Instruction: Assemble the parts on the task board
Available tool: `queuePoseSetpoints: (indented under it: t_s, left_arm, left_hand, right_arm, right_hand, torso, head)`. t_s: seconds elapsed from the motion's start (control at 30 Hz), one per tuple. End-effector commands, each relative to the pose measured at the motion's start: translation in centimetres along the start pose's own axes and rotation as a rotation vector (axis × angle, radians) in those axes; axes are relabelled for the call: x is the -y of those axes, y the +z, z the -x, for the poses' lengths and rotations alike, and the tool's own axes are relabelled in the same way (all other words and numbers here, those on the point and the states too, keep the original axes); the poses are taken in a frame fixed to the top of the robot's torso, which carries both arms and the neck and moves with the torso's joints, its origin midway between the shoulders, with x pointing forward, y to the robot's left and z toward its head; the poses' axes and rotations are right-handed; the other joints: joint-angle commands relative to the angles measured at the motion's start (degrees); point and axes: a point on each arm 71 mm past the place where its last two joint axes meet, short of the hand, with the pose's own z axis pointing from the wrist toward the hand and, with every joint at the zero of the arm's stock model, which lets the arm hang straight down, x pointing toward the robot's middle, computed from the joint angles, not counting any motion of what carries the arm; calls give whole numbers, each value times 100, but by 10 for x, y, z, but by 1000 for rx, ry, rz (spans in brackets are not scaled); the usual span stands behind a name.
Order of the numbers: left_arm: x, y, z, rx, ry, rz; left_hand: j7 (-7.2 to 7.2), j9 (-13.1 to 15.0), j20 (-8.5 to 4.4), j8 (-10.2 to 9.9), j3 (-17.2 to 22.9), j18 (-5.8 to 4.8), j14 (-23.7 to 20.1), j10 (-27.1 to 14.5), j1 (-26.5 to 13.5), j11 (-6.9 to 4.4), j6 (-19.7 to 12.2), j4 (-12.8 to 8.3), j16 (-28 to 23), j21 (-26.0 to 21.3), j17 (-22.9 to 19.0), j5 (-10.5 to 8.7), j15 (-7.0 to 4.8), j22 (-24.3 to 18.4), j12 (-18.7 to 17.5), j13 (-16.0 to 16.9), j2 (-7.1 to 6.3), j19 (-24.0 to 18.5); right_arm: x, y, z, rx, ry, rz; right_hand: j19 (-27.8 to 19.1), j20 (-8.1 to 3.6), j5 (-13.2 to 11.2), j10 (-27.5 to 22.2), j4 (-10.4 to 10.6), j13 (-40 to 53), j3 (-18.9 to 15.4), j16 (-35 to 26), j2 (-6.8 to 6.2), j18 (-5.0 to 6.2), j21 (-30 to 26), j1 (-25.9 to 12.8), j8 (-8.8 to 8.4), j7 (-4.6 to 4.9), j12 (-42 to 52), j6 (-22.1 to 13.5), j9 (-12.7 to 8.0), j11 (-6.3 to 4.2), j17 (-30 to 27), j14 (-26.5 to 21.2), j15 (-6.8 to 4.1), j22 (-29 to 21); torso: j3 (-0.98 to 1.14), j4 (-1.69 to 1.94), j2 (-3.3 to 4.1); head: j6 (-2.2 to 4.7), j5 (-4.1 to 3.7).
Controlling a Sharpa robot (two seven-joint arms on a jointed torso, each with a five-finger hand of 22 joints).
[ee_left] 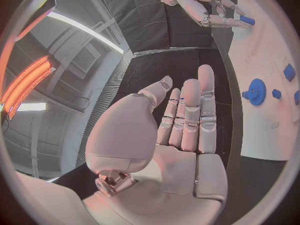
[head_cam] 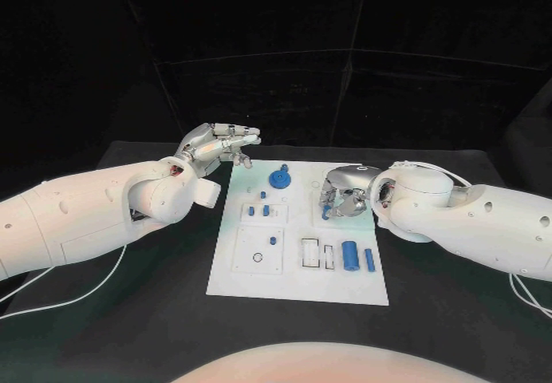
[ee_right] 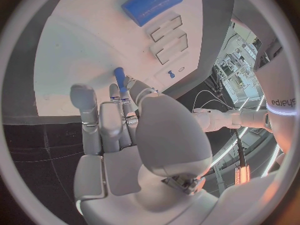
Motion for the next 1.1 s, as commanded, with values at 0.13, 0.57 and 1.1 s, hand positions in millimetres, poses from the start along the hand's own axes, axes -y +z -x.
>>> queuePoseSetpoints:
  t_s: [0.13,0.57,1.1]
  left_arm:
    - [1,0,-1,-13,-8,-4]
    - [1,0,-1,-13,-8,-3]
    - [0,0,1,-10,-7,-2]
  left_hand:
    - [-12,2,14,24,-36,30,-52,-34,36,-2,-25,-8,-21,-30,-5,-7,-2,-8,20,4,33,-16]
    - [-12,4,14,30,-39,31,-56,-37,44,-2,-22,-12,-18,-33,-7,-7,-2,-11,29,5,40,-16]
    - [-13,5,14,36,-40,31,-59,-39,49,-2,-17,-12,-17,-36,-9,-7,-2,-13,35,6,48,-16]
  right_arm:
    - [-1,2,-4,-25,-16,15]
    - [-1,2,-1,39,2,26]
    - [-10,-24,14,241,79,107]
  right_hand:
    - [46,-13,-46,83,4,-6,86,45,-70,-27,22,-52,-24,12,-74,62,-4,0,9,110,-42,6]
    - [90,-50,-154,383,-36,12,412,104,-8,-35,76,15,53,-17,-136,319,24,-55,68,125,-94,87]
    - [178,-110,-445,653,-219,28,914,200,16,-77,233,98,76,-44,-203,496,17,-109,173,143,-143,338]
  torso:
    - [-1,-4,-5]
    - [0,-5,-2]
    - [-5,-18,-18]
  head:
    - [-17,4]
    - [-24,6]
    - [-18,14]
